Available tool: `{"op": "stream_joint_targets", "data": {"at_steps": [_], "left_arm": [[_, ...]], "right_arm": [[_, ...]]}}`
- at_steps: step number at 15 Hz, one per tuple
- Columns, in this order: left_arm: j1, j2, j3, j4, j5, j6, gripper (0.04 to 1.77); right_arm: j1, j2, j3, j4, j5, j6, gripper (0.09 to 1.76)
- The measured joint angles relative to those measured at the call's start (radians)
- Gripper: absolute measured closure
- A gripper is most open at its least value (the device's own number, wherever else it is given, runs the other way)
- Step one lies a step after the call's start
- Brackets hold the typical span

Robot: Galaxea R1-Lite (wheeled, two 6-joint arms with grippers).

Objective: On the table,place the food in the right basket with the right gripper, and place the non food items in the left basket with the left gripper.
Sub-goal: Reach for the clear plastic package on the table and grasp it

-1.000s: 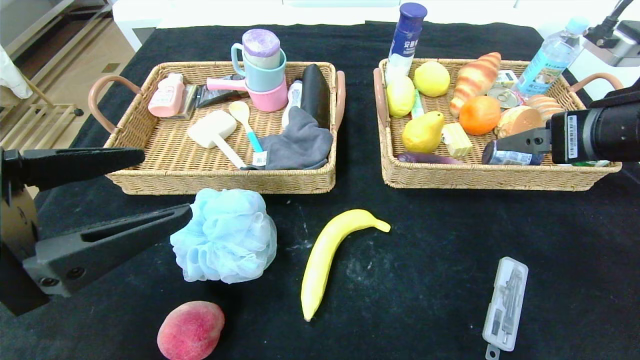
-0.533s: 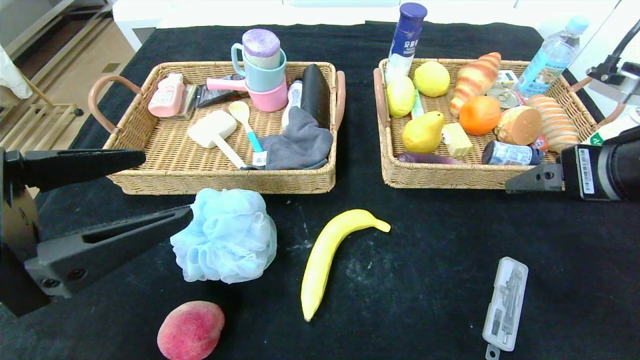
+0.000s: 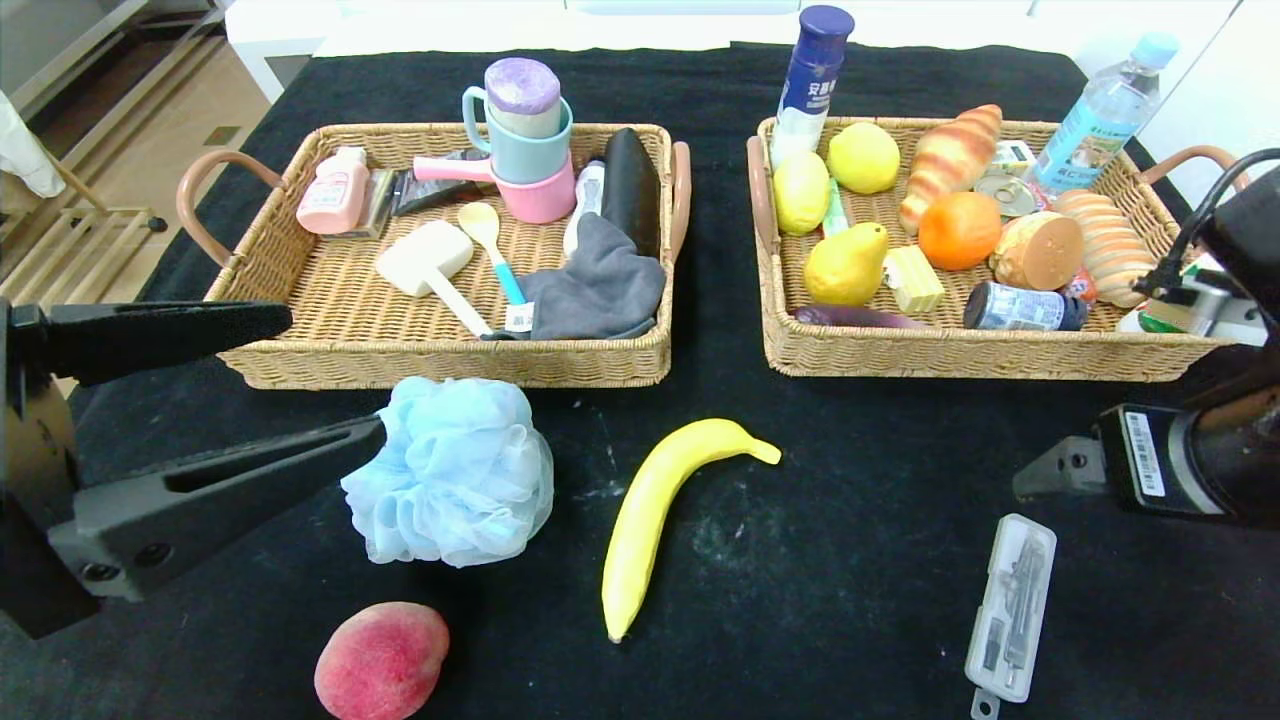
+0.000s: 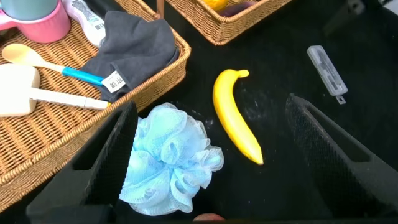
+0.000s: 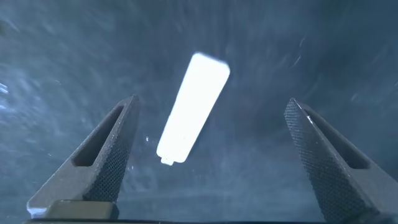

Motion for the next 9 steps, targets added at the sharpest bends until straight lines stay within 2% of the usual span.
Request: {"op": "stream_joint_targets", "data": {"at_steps": [5, 9], "left_arm": [[0.0, 0.0, 0.0, 0.001, 0.0, 0.0, 0.09], [0.0, -0.001, 0.0, 0.002, 0.0, 0.0, 0.09]], "right_arm": [[0.066, 0.033, 0.078, -0.001, 0.027, 0.126, 0.14], [0.063, 0.068, 0.107, -0.017, 0.073, 0.194, 0.14]]}}
